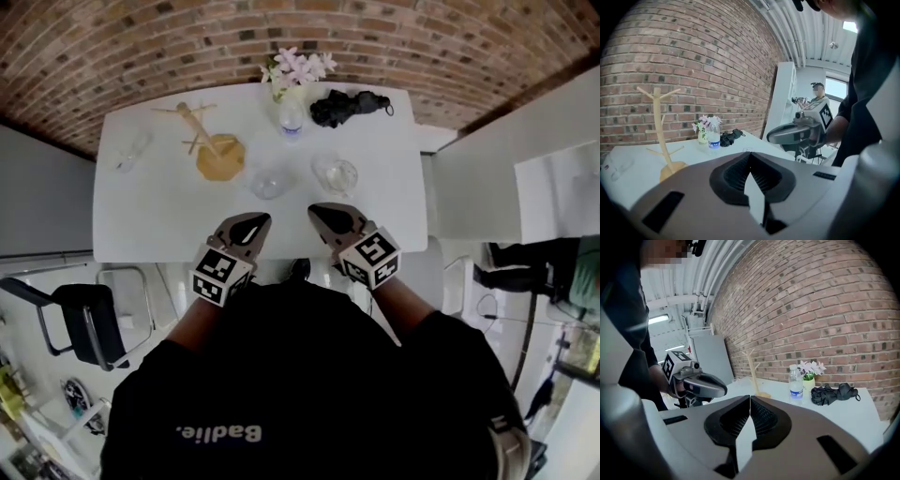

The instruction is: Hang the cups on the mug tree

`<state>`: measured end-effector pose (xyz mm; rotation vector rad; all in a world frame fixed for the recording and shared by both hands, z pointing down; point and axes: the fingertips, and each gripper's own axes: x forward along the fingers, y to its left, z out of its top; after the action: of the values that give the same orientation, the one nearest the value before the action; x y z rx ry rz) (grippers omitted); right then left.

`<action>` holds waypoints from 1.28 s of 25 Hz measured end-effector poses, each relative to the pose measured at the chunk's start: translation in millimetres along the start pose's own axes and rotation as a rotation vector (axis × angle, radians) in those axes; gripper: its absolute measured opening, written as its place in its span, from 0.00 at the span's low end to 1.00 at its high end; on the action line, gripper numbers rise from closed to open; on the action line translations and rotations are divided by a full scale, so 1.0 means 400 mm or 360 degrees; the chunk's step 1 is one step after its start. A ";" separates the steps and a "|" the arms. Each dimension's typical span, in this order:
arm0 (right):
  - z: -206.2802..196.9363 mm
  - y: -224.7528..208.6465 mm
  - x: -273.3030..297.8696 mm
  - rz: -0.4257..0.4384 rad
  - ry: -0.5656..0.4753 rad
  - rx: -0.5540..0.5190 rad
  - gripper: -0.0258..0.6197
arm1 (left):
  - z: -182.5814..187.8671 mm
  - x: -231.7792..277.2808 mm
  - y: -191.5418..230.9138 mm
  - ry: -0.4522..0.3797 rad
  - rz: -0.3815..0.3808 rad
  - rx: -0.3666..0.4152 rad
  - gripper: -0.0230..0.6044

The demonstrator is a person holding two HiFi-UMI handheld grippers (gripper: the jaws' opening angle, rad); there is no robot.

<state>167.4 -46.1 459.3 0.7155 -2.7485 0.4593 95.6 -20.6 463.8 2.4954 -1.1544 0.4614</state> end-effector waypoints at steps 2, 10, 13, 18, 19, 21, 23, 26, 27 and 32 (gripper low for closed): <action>0.004 -0.020 0.002 -0.0004 -0.0005 0.0003 0.09 | -0.017 0.017 0.016 0.0055 0.0026 0.0008 0.04; 0.008 -0.071 0.011 -0.0101 -0.0004 -0.0004 0.09 | -0.087 0.095 0.073 0.0255 0.0050 0.0118 0.04; 0.007 -0.083 0.007 -0.0137 0.0003 -0.0004 0.09 | -0.116 0.133 0.090 0.0352 0.0030 0.0230 0.04; -0.016 -0.099 -0.012 -0.0198 0.0004 0.0048 0.09 | -0.202 0.194 0.103 0.0582 -0.0021 0.0423 0.13; -0.022 -0.102 -0.015 -0.0205 0.0009 0.0057 0.09 | -0.212 0.201 0.107 0.0620 -0.0027 0.0458 0.13; -0.031 -0.110 -0.019 -0.0221 0.0015 0.0068 0.09 | -0.232 0.214 0.116 0.0691 -0.0036 0.0516 0.14; -0.036 -0.119 -0.022 -0.0238 0.0016 0.0080 0.09 | -0.251 0.225 0.126 0.0756 -0.0045 0.0575 0.15; -0.041 -0.122 -0.021 -0.0246 0.0013 0.0087 0.09 | -0.273 0.237 0.138 0.0846 -0.0062 0.0700 0.15; -0.042 -0.120 -0.020 -0.0243 0.0012 0.0088 0.09 | -0.279 0.241 0.141 0.0878 -0.0071 0.0748 0.15; -0.052 -0.108 -0.021 -0.0230 0.0041 0.0093 0.09 | -0.311 0.265 0.147 0.1037 -0.0148 0.0965 0.15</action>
<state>199.8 -70.7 485.6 0.9091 -2.6461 0.5150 97.4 -71.3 629.9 2.4971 -0.6902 1.6459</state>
